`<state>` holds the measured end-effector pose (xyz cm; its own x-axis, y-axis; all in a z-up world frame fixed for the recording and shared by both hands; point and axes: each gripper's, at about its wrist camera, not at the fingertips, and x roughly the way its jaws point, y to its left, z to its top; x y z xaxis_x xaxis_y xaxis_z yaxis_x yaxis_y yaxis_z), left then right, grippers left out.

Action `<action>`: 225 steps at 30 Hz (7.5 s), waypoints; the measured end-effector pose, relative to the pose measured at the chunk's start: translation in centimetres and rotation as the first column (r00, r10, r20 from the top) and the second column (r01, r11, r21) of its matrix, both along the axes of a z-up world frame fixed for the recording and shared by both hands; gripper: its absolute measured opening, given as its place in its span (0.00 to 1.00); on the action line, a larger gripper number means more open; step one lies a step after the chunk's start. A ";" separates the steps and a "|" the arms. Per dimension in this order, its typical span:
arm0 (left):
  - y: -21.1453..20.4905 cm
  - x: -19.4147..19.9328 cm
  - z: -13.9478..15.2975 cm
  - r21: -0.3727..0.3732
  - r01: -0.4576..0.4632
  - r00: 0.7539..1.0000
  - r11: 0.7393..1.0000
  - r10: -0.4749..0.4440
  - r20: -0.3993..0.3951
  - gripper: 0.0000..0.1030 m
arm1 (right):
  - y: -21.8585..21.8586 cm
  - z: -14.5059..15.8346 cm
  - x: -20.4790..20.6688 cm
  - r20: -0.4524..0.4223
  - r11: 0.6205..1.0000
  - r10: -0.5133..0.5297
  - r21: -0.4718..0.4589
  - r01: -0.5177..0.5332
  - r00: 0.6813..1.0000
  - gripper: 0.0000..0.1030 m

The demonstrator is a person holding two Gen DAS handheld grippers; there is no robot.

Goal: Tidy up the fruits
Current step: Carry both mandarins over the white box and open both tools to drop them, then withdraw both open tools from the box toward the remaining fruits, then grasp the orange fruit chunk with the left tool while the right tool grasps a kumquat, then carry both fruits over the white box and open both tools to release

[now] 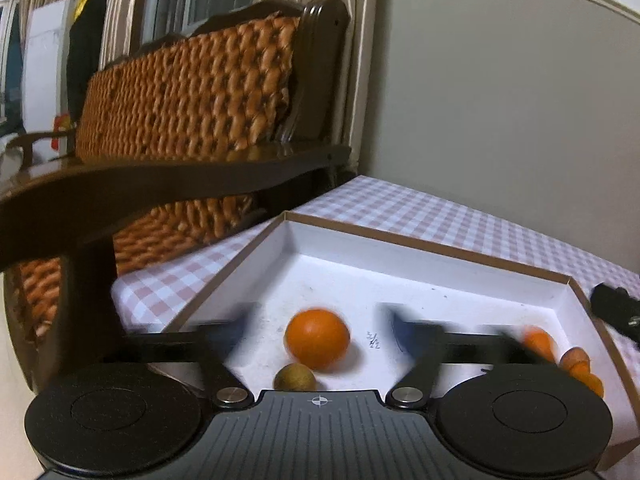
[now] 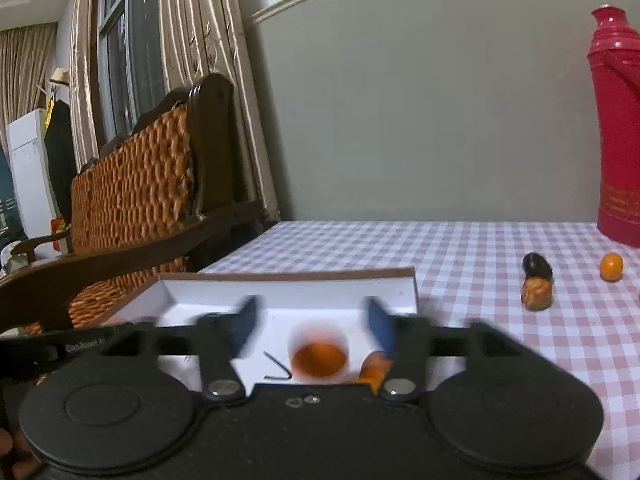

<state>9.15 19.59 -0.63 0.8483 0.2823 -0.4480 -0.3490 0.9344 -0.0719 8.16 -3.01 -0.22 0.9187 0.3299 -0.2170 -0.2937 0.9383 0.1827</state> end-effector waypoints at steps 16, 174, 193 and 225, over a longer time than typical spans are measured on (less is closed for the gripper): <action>-2.7 -3.0 2.2 0.094 0.015 0.993 0.995 -0.026 0.119 1.00 | -3.3 1.9 -3.1 0.162 0.998 -0.042 0.052 0.034 0.986 0.94; -30.1 10.0 -2.2 0.053 0.591 0.801 0.805 -0.577 -0.157 0.32 | -24.4 -3.2 7.6 -0.335 0.936 -0.335 -0.013 0.351 0.881 0.20; -25.3 2.3 -1.2 0.105 0.601 0.797 0.793 -0.582 -0.162 0.32 | -18.7 -3.1 2.4 -0.344 0.965 -0.254 -0.034 0.259 0.904 0.20; -21.1 -4.1 1.5 0.111 0.574 0.818 0.811 -0.573 -0.039 0.32 | -14.5 0.0 -5.7 -0.215 0.980 -0.198 -0.036 0.195 0.956 0.20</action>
